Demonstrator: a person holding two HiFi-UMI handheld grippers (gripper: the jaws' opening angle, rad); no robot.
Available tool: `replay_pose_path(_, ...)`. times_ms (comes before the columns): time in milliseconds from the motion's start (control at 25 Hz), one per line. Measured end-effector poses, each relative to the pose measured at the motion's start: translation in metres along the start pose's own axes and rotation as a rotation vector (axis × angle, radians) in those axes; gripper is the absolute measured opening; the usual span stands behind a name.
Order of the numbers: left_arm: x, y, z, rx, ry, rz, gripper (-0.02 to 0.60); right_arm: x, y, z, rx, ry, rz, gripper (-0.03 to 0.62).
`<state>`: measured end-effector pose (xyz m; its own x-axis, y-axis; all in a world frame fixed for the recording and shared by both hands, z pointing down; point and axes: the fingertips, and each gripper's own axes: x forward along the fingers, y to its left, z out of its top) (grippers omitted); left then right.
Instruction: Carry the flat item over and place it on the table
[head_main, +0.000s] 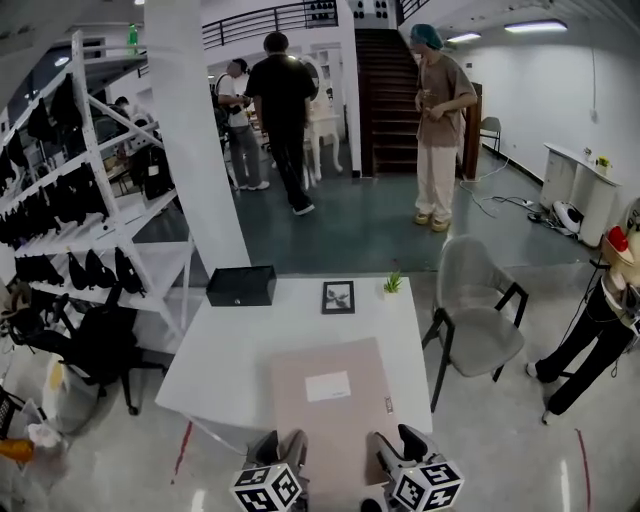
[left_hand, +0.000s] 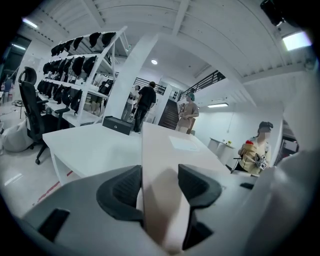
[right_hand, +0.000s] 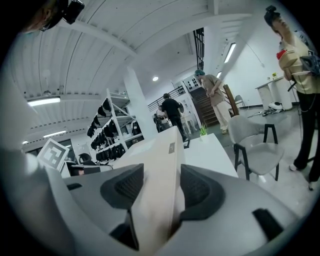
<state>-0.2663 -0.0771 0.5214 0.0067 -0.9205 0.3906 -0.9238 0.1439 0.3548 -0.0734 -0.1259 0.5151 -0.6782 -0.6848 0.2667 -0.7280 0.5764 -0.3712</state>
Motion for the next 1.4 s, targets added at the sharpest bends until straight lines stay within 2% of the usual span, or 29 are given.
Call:
replay_pose_path(440, 0.059, -0.029, 0.005, 0.032, 0.056, -0.050, 0.232, 0.015, -0.051, 0.016, 0.031, -0.012, -0.067, 0.221)
replay_pose_path(960, 0.113, -0.068, 0.011, 0.055, 0.071, -0.062, 0.232, 0.026, -0.106, 0.042, 0.040, -0.030, -0.077, 0.221)
replay_pose_path(1400, 0.151, -0.078, 0.021, 0.088, 0.111, -0.102, 0.230, 0.042, -0.128, 0.050, 0.073, -0.042, -0.136, 0.221)
